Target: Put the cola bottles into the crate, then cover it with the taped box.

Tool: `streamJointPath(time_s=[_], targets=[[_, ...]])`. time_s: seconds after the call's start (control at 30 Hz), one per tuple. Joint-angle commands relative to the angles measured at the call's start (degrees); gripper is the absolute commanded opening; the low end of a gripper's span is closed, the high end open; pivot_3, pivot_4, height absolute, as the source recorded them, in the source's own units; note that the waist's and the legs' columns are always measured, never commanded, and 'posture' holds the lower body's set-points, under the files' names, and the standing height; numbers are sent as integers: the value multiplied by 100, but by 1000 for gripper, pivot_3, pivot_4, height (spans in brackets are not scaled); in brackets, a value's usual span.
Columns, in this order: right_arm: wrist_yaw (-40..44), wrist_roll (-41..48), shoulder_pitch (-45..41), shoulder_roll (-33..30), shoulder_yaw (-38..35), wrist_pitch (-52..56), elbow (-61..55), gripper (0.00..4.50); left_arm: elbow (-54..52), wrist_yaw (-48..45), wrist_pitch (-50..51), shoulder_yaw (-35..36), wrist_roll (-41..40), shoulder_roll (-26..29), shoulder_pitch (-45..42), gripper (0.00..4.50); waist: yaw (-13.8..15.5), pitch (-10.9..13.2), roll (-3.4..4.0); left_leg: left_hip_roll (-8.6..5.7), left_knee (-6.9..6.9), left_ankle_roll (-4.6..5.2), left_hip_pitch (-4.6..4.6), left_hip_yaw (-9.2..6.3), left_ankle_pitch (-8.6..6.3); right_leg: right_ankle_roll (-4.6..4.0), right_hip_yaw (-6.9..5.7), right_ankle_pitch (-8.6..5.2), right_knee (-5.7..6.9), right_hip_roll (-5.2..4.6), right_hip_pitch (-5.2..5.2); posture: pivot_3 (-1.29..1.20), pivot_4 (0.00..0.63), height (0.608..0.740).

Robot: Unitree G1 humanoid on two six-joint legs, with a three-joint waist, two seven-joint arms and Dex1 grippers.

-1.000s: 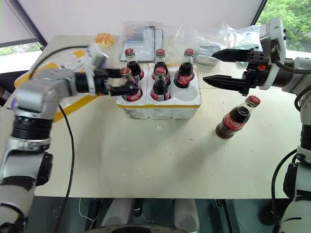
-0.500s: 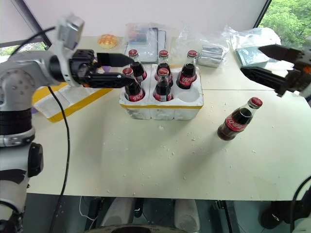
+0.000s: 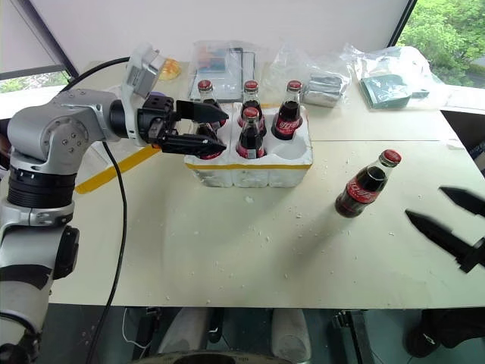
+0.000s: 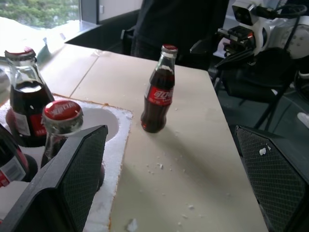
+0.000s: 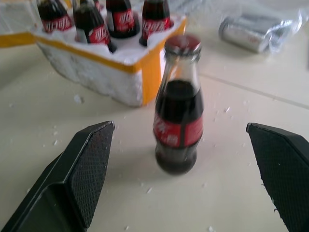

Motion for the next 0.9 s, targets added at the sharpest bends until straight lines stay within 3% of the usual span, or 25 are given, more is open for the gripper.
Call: streamJointPath(time_s=[0.03, 0.3, 0.9], targets=[[-666, -294, -32, 221, 596, -271, -139, 4500, -217, -125, -178, -93, 73, -18, -49, 4433, 4, -1, -2, 0, 0, 0, 0, 0, 0, -1, 0, 0, -2, 0, 0, 0, 150, 737], [-1348, -717, -348, 770, 1600, -1142, 146, 4500, -293, -135, -371, -252, 251, -118, -46, 4433, 20, -1, 2, -1, -10, 1, -4, -6, 0, 0, -1, 0, -1, 1, -7, 0, 150, 737], [-1749, -797, -1631, 844, 2934, -1651, 1484, 4500, -495, 114, -330, -240, 323, -114, -27, 4433, 11, 0, 3, 0, -11, 2, -4, -8, 0, 1, -2, 0, -1, 6, -7, 0, 150, 737]])
